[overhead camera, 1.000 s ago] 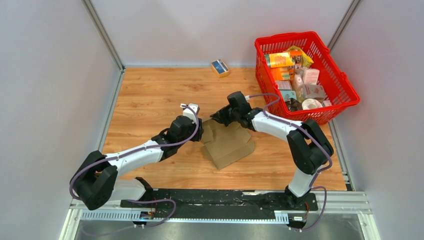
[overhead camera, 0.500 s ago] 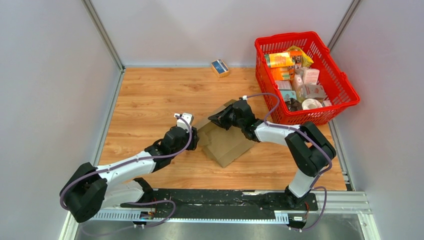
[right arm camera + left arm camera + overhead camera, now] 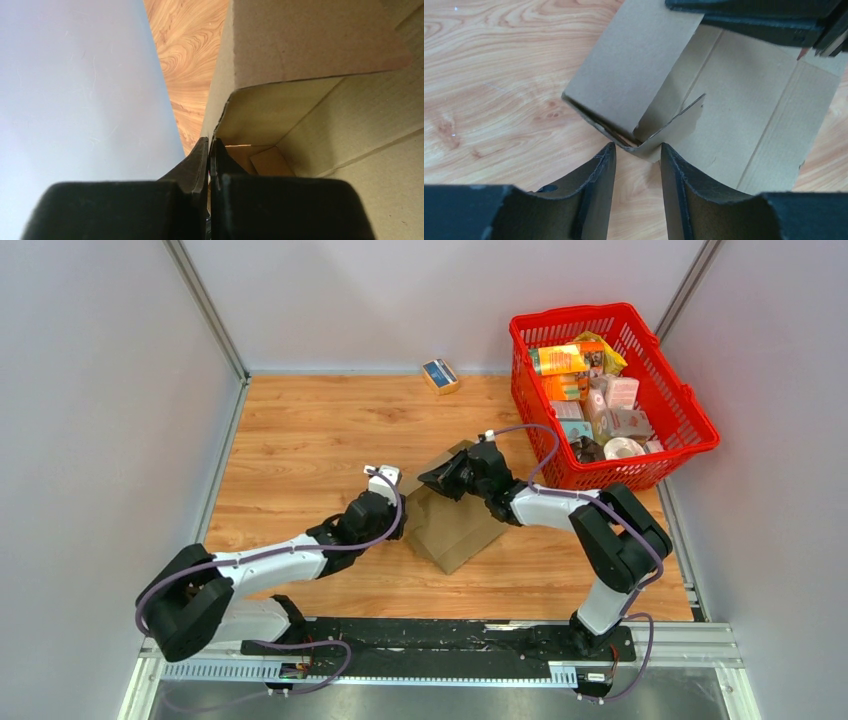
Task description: Fold the paper box
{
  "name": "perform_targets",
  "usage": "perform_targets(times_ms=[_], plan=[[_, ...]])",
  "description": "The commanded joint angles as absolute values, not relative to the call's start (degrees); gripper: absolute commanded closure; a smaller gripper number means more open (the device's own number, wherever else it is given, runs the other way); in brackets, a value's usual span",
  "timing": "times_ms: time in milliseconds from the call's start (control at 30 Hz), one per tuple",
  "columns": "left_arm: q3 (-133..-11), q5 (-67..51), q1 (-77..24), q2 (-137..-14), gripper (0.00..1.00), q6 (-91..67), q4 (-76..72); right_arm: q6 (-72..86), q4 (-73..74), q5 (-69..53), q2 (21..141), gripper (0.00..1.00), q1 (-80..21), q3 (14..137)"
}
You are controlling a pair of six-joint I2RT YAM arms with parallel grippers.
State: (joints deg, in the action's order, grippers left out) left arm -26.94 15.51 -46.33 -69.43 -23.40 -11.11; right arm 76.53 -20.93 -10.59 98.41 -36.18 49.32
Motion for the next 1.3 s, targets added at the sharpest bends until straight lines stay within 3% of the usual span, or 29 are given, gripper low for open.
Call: perform_targets(times_ms=[0, 267, 800, 1267], plan=[[-32.25, 23.63, -49.74, -72.07, 0.54, -25.57, -9.94, 75.76, -22.94, -8.97, 99.23, 1.00, -35.33, 47.47], [-34.98, 34.54, -53.61, -76.20, 0.55, -28.64, -7.12, 75.59, -27.24, -7.47, 97.73, 1.00, -35.51, 43.07], [-29.80, 33.58, -56.25, -74.63, 0.53, -30.41, -10.55, 68.99, -30.67, -8.26, 96.59, 1.00, -35.24, 36.74], [-27.69, 39.91, -53.18, -65.66, 0.47, -26.37, -7.65, 82.08, -37.26, -5.63, 102.91, 1.00, -40.60, 49.21]])
